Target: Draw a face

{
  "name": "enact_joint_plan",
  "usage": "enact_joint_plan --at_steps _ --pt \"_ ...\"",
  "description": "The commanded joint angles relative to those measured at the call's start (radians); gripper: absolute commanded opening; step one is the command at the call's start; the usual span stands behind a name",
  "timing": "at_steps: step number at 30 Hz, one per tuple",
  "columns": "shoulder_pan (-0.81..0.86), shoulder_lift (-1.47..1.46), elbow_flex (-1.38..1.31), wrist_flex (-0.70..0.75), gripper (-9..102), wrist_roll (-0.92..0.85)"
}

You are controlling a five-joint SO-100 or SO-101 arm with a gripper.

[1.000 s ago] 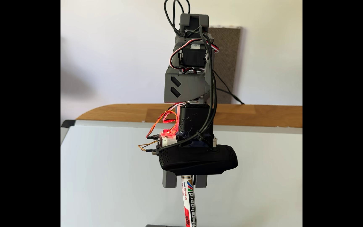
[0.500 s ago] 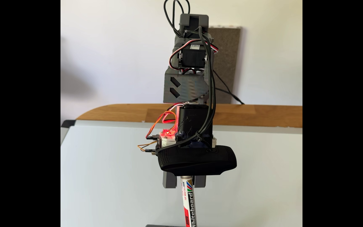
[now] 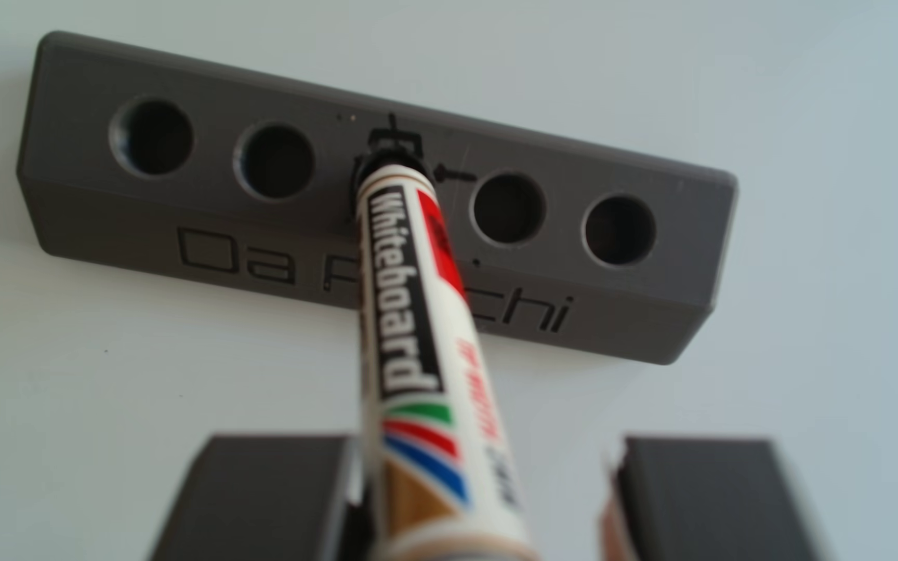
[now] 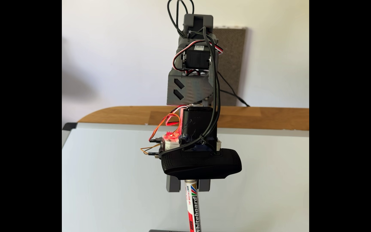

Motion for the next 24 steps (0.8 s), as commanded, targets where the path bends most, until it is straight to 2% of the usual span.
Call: enact_joint_plan --at_steps 1,8,16,24 --pt "0.002 0.031 -0.067 0.002 78 -0.006" --pt "0.005 0.032 -0.067 0.002 78 -0.028" --pt "0.002 0.041 -0.069 0.000 54 -0.034" --pt "0.000 0.043 -0.069 0.000 38 -0.034"
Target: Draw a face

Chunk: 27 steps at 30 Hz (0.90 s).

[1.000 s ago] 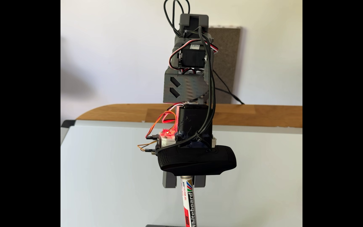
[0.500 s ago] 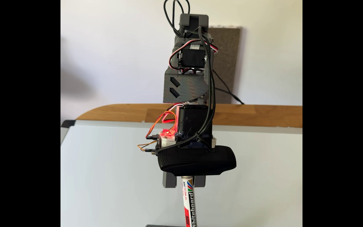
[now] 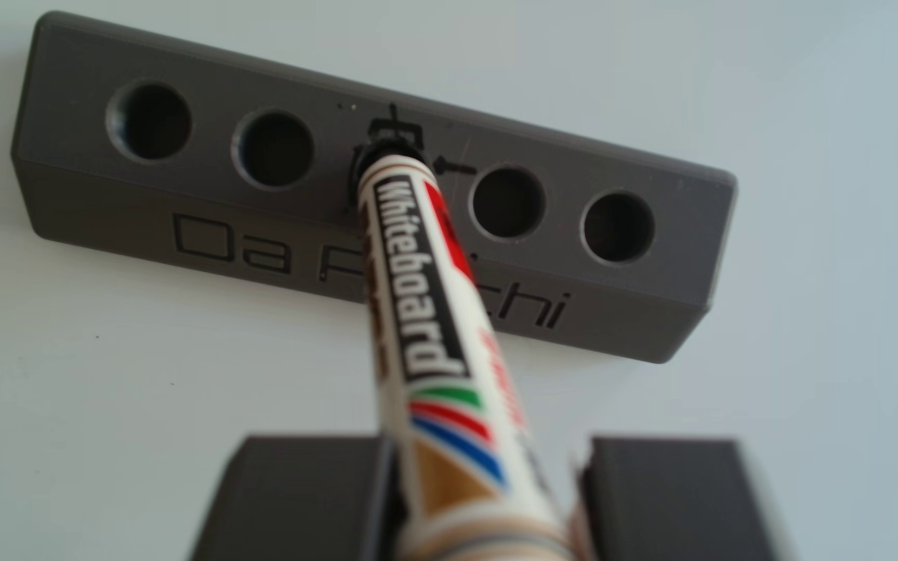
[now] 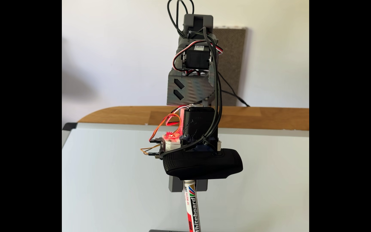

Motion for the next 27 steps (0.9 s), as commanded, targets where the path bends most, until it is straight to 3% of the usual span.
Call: enact_joint_plan --at_steps 1,27 --pt "0.000 0.043 -0.069 -0.003 37 -0.006" --pt "-0.002 0.037 -0.067 0.034 9 -0.006"
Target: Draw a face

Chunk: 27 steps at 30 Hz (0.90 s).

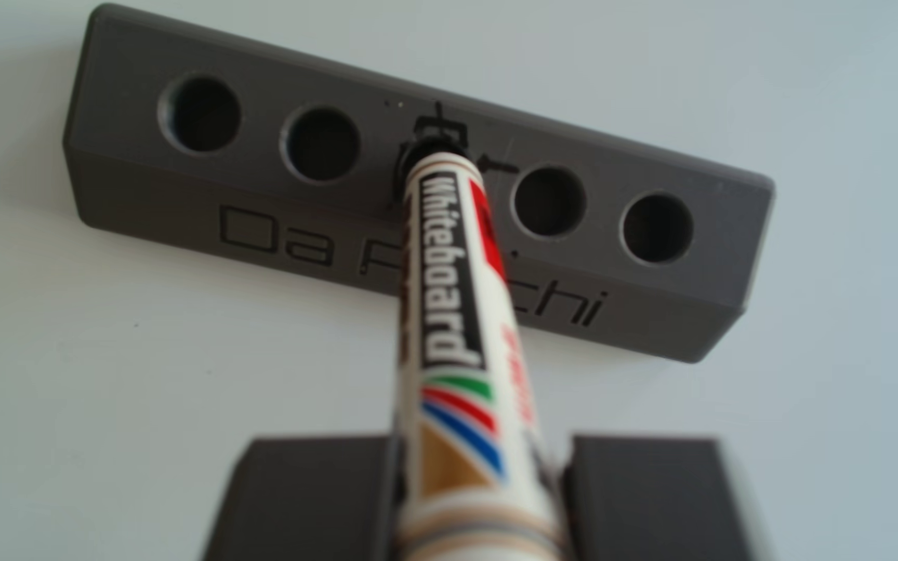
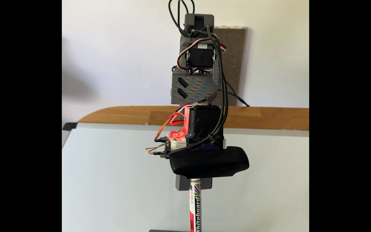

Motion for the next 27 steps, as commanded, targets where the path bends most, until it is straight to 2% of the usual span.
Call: enact_joint_plan --at_steps 1,6,27 --pt "0.000 0.037 -0.064 0.003 7 -0.006" --pt "0.000 0.043 -0.066 0.002 -1 -0.006" --pt "0.002 0.081 -0.104 0.000 -1 0.011"
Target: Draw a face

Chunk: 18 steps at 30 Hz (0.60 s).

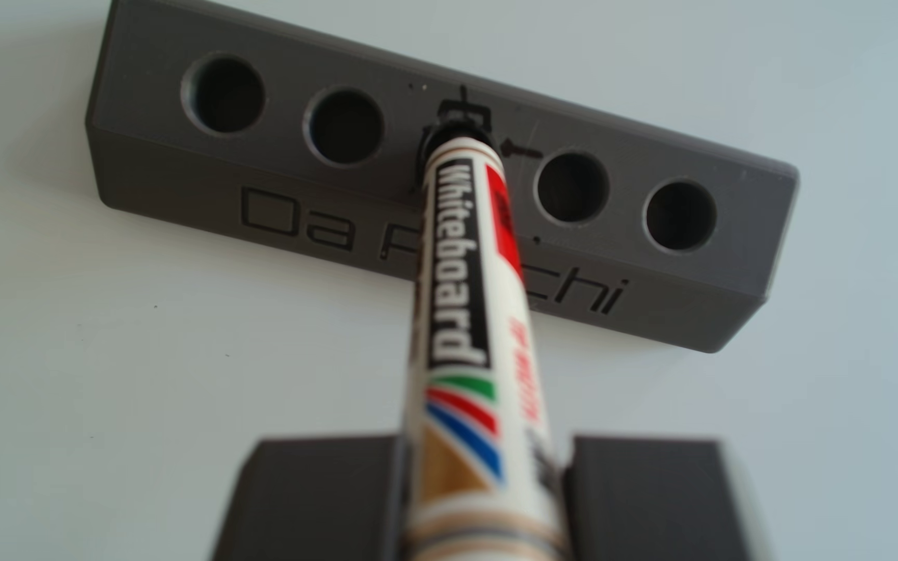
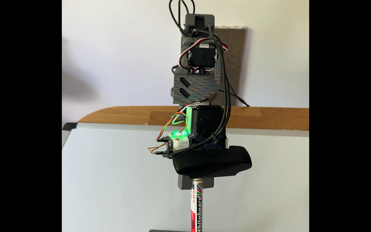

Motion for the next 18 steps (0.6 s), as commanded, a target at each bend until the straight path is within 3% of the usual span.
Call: enact_joint_plan --at_steps 1,18 --pt "0.002 0.087 -0.087 -0.005 -1 0.012" --pt "0.002 0.190 -0.087 0.057 -1 0.012"
